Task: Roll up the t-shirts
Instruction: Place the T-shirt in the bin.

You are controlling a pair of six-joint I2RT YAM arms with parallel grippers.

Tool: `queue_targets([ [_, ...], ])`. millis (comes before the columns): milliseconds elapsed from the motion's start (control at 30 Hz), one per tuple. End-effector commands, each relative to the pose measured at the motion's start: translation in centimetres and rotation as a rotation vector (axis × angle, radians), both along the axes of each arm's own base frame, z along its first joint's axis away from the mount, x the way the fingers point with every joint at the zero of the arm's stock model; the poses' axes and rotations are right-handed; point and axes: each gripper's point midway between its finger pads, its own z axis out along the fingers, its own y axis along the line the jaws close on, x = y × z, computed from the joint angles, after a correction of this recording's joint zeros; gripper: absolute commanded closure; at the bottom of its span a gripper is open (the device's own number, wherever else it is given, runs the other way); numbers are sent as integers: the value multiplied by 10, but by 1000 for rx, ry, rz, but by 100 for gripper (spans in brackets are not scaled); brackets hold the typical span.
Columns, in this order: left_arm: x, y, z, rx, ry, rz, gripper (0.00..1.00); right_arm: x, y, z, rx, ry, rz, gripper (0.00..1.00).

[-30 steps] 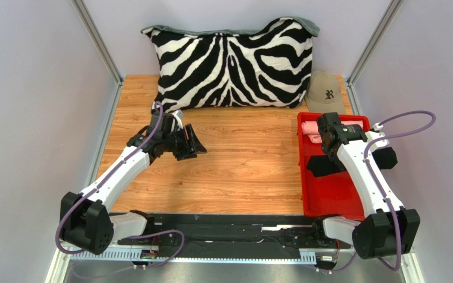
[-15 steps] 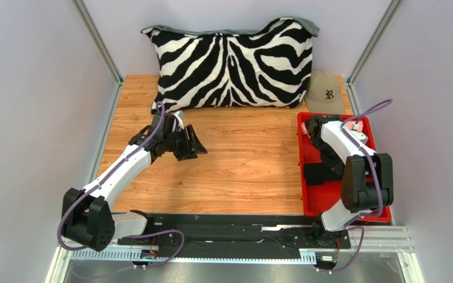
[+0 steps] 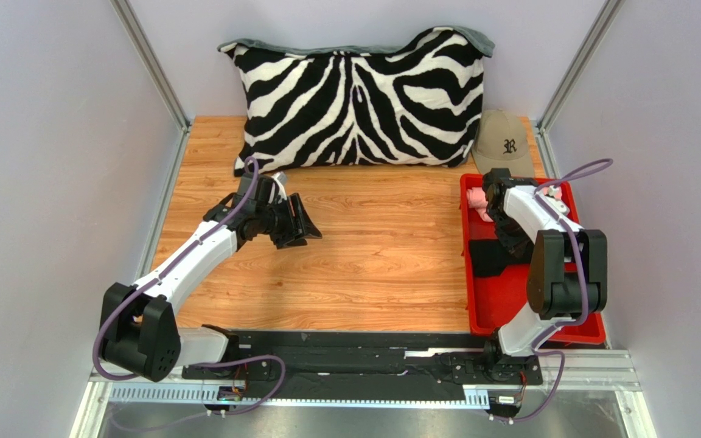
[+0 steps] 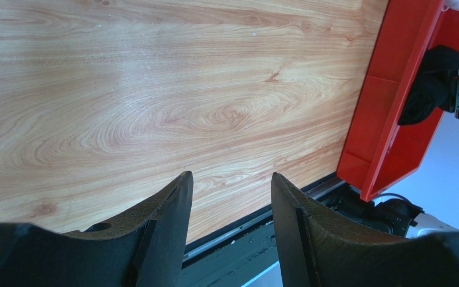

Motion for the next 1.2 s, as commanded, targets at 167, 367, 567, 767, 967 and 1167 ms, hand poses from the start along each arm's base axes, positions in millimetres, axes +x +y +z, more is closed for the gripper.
queue_targets([
  [167,15,-8,20,-41,-80,-23,41,69,-14,9,-15,-294,10,100],
  [367,17,-12,20,-52,-79,-37,41,82,-26,4,-33,-346,-11,100],
  [567,19,-16,20,-68,-73,-53,41,84,-34,-1,-45,-380,-66,100],
  [767,18,-18,22,-80,-75,-61,42,92,-37,5,-49,-459,-106,100],
  [967,18,-19,23,-87,-82,-67,42,91,-29,7,-2,-472,-87,79],
  [1167,18,-21,25,-99,-86,-75,43,83,-23,5,24,-461,-61,69],
])
